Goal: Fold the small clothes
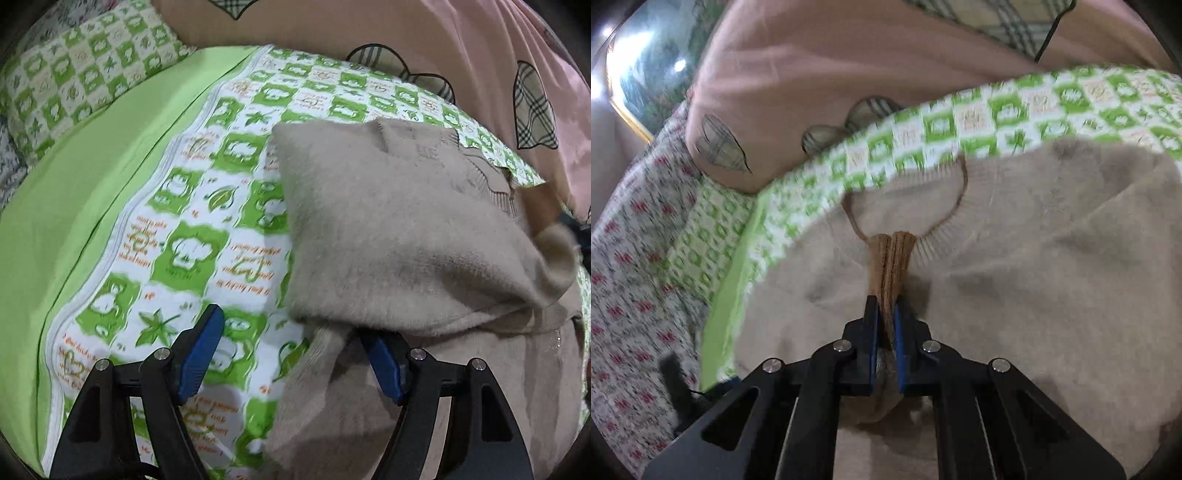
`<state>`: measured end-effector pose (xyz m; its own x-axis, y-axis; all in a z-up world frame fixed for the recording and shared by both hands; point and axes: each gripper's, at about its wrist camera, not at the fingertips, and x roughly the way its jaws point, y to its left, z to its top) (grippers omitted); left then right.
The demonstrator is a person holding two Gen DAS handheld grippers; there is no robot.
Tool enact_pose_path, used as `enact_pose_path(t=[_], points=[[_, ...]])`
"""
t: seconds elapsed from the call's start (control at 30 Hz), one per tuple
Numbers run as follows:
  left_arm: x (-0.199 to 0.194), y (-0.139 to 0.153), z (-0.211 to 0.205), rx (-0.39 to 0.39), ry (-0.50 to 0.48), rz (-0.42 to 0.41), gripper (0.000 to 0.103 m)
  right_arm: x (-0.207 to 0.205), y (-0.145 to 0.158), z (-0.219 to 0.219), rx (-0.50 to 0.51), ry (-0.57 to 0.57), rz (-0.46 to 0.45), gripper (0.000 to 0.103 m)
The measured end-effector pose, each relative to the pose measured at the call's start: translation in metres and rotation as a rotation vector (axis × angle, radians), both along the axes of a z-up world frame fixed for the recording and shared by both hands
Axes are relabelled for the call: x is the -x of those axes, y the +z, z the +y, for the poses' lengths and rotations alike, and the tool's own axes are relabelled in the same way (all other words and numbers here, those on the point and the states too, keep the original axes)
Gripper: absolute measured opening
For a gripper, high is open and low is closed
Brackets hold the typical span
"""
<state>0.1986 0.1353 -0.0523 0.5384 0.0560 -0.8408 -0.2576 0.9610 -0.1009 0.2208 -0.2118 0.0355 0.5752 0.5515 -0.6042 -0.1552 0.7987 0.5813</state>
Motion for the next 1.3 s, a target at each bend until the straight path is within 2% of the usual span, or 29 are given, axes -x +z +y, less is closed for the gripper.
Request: enact_pose_path(t=[0.07, 0.13, 0.27, 0.43, 0.53, 0.57, 0.6, 0.63, 0.67, 0.7, 0.77, 0.8, 0.87, 0.97, 1.07, 1.17, 1.23, 1.3], points=[[-0.003, -0.001, -0.002, 0.0, 0.011, -0.001, 0.069, 0.018, 0.013, -0.032, -0.051, -0.086, -0.059, 0.009], [-0.004, -0.003, -0.003, -0.001, 0.028, -0.002, 0.068, 0.033, 0.013, -0.058, -0.054, -0.159, -0.064, 0.009], [-0.004, -0.001, -0.003, 0.016, 0.045, -0.01, 0.065, 0.049, -0.026, -0.094, -0.026, -0.216, 0.061, 0.009], [0.002, -0.001, 0.004, 0.055, 0.071, -0.021, 0.062, 0.061, -0.045, -0.097, -0.017, -0.205, 0.103, 0.009], [0.003, 0.0, 0.002, 0.048, 0.064, -0.021, 0.061, 0.058, -0.046, -0.101, -0.036, -0.24, 0.126, 0.02], [0.003, 0.0, 0.002, 0.044, 0.062, -0.02, 0.061, 0.057, -0.046, -0.103, -0.038, -0.255, 0.132, 0.03], [0.003, 0.0, 0.003, 0.052, 0.064, -0.021, 0.06, 0.055, -0.047, -0.104, -0.043, -0.262, 0.129, 0.03], [0.004, 0.0, 0.005, 0.064, 0.068, -0.021, 0.06, 0.053, -0.045, -0.104, -0.04, -0.256, 0.126, 0.029], [0.005, -0.001, 0.007, 0.082, 0.076, -0.024, 0.06, 0.052, -0.041, -0.101, -0.026, -0.245, 0.114, 0.015], [0.007, -0.001, 0.01, 0.097, 0.082, -0.027, 0.06, 0.055, -0.031, -0.099, -0.013, -0.242, 0.074, 0.009], [0.008, -0.002, 0.013, 0.118, 0.085, -0.031, 0.06, 0.065, -0.008, -0.096, -0.003, -0.247, -0.033, 0.009], [0.009, -0.002, 0.013, 0.117, 0.084, -0.032, 0.06, 0.068, -0.003, -0.095, 0.028, -0.252, -0.048, 0.009], [0.008, -0.002, 0.012, 0.109, 0.079, -0.03, 0.059, 0.066, -0.006, -0.092, 0.089, -0.247, -0.01, 0.009], [0.009, -0.002, 0.014, 0.121, 0.076, -0.024, 0.059, 0.059, -0.032, -0.088, 0.158, -0.206, 0.114, 0.009], [0.014, 0.001, 0.016, 0.136, 0.05, -0.012, 0.058, 0.066, -0.039, -0.098, 0.105, -0.236, 0.135, 0.014], [0.029, 0.014, 0.017, 0.211, -0.028, -0.05, 0.056, 0.079, -0.028, -0.107, 0.109, -0.27, 0.106, 0.02], [0.038, 0.027, 0.021, 0.283, -0.079, -0.103, 0.062, 0.086, -0.021, -0.111, 0.126, -0.284, 0.083, 0.028], [0.034, 0.034, 0.025, 0.316, -0.09, -0.123, 0.068, 0.093, -0.008, -0.115, 0.154, -0.31, 0.044, 0.037]])
